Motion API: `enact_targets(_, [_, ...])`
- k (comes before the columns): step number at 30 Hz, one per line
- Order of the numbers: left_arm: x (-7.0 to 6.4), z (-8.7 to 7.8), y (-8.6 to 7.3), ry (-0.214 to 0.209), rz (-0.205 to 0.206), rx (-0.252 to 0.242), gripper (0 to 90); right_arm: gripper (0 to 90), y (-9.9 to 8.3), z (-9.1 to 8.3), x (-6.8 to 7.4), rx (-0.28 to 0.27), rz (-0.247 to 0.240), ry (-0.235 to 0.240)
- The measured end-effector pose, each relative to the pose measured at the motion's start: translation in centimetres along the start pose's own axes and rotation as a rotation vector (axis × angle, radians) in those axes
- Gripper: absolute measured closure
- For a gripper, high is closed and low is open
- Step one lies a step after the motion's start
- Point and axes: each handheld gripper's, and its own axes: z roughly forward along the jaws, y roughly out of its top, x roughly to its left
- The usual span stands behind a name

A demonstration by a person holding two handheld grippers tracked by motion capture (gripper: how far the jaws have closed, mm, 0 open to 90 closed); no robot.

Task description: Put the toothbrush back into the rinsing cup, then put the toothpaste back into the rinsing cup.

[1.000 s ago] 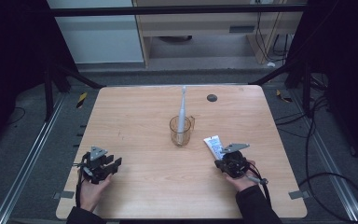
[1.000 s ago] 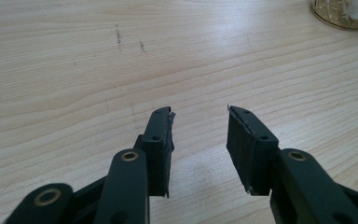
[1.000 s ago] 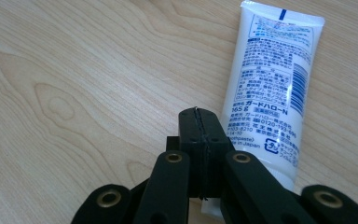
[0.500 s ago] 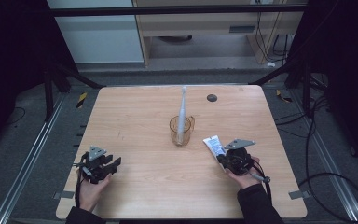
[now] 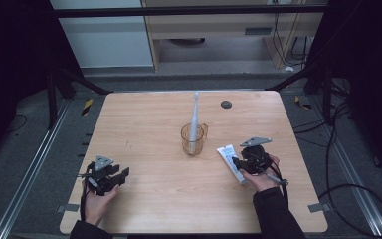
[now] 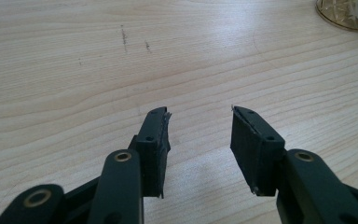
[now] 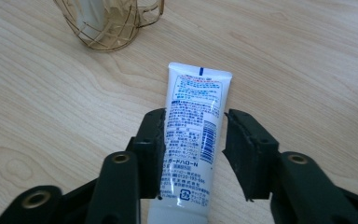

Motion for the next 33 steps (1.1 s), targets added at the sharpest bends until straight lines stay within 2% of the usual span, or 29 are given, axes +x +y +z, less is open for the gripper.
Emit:
enact_targets(13, [0.0,0.1,0.0,-0.001,-0.001,0.0,55.5,44.1,0.1,2.0,0.0,0.052,0.023,0.002])
enact_targets(26, [-0.1,0.2,0.0,0.005,0.011,0.006,55.4,42.7,0.1,3.4,0.1,0.082,0.007,0.009])
enact_targets(33, [-0.1,0.2,0.0,0.007,0.013,0.008,55.4,42.9,0.2,4.3,-0.2,0.099,0.016,0.019])
